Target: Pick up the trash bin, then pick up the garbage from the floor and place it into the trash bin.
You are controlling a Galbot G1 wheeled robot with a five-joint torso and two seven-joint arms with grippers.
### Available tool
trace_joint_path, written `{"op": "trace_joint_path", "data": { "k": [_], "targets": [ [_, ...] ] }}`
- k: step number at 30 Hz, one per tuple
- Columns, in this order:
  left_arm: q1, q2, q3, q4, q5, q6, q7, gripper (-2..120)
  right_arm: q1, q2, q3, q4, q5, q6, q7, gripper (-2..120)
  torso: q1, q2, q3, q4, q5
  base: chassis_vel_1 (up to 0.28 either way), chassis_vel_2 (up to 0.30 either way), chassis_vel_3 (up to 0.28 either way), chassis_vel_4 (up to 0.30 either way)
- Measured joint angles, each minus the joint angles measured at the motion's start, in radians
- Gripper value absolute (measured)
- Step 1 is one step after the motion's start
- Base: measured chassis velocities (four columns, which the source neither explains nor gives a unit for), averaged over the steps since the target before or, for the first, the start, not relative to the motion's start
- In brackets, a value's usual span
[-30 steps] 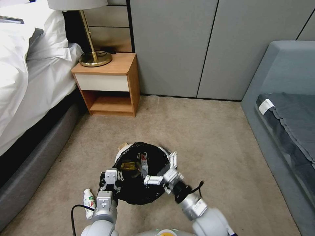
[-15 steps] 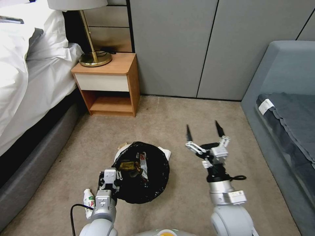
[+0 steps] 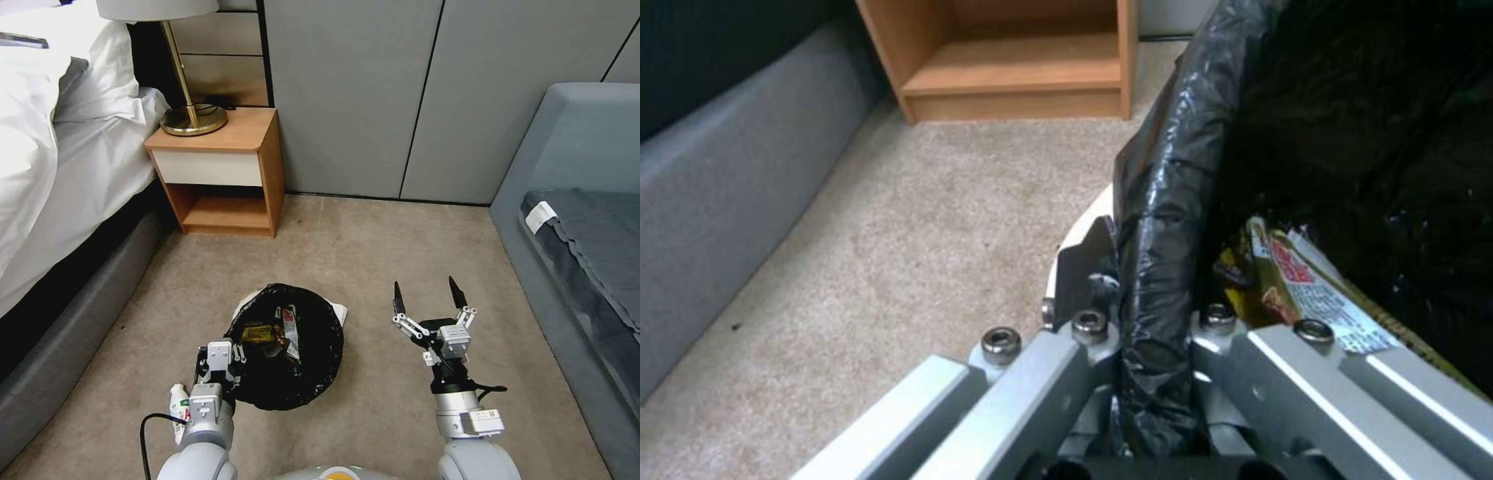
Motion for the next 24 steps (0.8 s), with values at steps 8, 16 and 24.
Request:
{"op": "trace_joint_path", "data": {
  "k": [8,16,24],
  "targets": [
    [0.002,-0.001,0.0,0.0,0.002,0.0,0.002,1,0.007,-0.001,-0.008,-0.008,0.0,0.0,-0.003,100,0.0,0.0,0.0,0.0,0.0,0.019,0.019,0.021,0.011],
    [-0.001,-0.001,-0.001,0.0,0.002,-0.001,0.003,1,0.014,-0.001,-0.011,-0.011,-0.001,-0.005,-0.005,100,0.0,0.0,0.0,0.0001,0.0,0.066,0.077,0.09,0.072],
    [-0.003,0.0,-0.002,0.0,0.002,-0.002,0.003,1,0.016,0.001,-0.018,-0.016,-0.006,-0.006,-0.006,100,0.0,0.0,0.0,0.0002,0.0,0.099,0.093,0.106,0.103]
  ]
}}
